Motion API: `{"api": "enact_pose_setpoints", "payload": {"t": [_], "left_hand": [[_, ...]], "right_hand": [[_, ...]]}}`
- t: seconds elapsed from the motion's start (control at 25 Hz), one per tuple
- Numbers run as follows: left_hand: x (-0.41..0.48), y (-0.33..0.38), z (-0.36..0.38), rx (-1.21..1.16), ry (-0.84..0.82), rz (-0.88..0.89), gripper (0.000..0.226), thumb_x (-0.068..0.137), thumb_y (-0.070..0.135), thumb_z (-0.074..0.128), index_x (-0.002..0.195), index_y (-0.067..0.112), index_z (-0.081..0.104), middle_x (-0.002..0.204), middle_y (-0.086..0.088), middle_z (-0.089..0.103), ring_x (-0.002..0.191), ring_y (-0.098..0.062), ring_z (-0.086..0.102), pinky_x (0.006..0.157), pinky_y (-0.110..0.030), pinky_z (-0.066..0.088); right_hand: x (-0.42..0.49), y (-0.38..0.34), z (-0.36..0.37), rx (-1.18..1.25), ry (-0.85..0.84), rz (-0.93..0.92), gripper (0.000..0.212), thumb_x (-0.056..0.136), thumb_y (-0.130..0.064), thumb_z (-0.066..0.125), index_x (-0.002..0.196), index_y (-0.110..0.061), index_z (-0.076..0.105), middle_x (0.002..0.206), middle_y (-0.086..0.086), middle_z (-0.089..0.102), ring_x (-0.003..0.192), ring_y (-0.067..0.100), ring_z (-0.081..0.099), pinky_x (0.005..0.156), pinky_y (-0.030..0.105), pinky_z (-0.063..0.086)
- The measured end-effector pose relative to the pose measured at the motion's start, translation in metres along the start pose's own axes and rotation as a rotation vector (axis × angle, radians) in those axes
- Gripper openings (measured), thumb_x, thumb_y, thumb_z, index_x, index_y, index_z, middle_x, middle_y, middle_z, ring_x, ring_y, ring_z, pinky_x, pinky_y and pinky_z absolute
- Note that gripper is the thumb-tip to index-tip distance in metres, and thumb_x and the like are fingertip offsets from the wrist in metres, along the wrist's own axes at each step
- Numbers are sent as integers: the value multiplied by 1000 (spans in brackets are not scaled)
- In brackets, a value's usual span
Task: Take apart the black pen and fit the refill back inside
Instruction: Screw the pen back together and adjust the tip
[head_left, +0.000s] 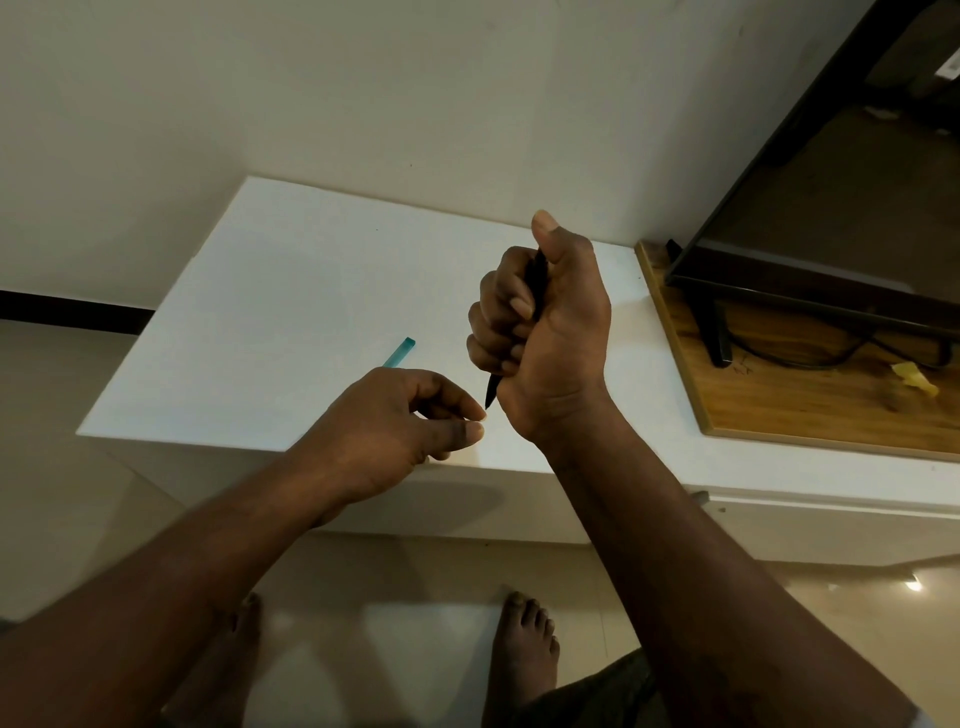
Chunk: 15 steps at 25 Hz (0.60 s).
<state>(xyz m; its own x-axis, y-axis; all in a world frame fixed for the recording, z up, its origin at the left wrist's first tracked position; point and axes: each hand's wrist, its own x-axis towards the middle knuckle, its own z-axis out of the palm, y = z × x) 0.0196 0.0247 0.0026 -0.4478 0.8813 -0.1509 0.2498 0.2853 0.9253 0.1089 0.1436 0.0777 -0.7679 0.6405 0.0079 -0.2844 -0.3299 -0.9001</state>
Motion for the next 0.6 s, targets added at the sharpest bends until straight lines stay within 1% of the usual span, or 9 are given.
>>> {"api": "enact_pose_setpoints", "payload": {"t": [0.12,0.28,0.44,0.6], "left_hand": [[0,0,0,-16,-4,-1,11,85,40,79,95,36,79,84,13,77,75,-6,73,65,-23,52],[0,1,0,-12,5,-2,12,84,40,79,95,35,79,83,17,77,75,-5,73,65,-23,52],[0,3,0,-9,10,-2,11,85,38,79,96,34,79,82,20,76,75,-4,73,65,-22,52],[0,3,1,-6,16,-6,11,85,38,79,95,34,79,82,20,76,74,-3,73,64,-22,52]], "right_hand": [[0,-1,1,4,-8,0,51,104,-36,37,58,-15,28,47,-5,23,43,12,12,44,21,15],[-1,-1,2,20,-6,15,53,107,-38,35,59,-15,25,47,-5,21,43,12,11,45,23,11],[-1,-2,3,28,-3,6,49,106,-34,33,62,-16,24,48,-3,19,47,15,7,46,24,10],[-2,-1,2,49,-16,6,52,107,-37,33,60,-16,25,46,-5,22,45,13,8,45,23,11]]}}
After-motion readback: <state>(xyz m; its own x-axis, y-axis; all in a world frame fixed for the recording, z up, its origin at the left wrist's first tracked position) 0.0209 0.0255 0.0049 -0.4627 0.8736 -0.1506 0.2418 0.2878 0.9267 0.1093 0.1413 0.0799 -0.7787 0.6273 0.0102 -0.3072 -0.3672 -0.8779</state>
